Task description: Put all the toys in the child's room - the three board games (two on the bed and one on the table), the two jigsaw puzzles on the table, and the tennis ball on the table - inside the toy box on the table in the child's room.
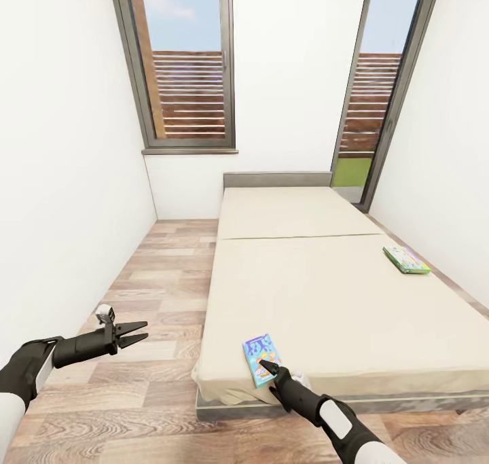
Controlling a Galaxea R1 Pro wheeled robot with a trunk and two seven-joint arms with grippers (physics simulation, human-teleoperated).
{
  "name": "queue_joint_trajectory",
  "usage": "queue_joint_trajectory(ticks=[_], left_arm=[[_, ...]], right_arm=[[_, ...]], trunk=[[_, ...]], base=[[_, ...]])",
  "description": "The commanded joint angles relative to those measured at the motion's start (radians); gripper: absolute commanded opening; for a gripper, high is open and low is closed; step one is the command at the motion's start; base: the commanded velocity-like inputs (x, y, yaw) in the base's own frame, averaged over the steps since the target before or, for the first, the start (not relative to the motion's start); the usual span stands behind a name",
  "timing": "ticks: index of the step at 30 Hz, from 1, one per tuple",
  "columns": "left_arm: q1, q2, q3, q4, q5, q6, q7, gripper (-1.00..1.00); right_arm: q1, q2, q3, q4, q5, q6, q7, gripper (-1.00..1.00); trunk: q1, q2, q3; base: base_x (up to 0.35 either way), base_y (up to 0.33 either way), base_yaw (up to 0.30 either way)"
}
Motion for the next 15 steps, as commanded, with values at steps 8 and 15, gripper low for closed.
queue_joint_trajectory(ticks=[8,15], left_arm=[[-0.001,0.0,0.001,0.0,-0.003,0.011,-0.005,1.0],[-0.001,0.0,0.001,0.0,-0.003,0.011,-0.005,1.0]], right_arm=[[-0.001,0.001,-0.003,-0.001,-0.005,0.007,0.001,1.0],[-0.001,-0.001,-0.003,-0.001,-0.005,0.003,0.001,1.0]], trunk=[[0.0,0.0,-0.001],[0.0,0.0,-0.001]], base=[[0.0,0.0,0.0],[0.0,0.0,0.0]])
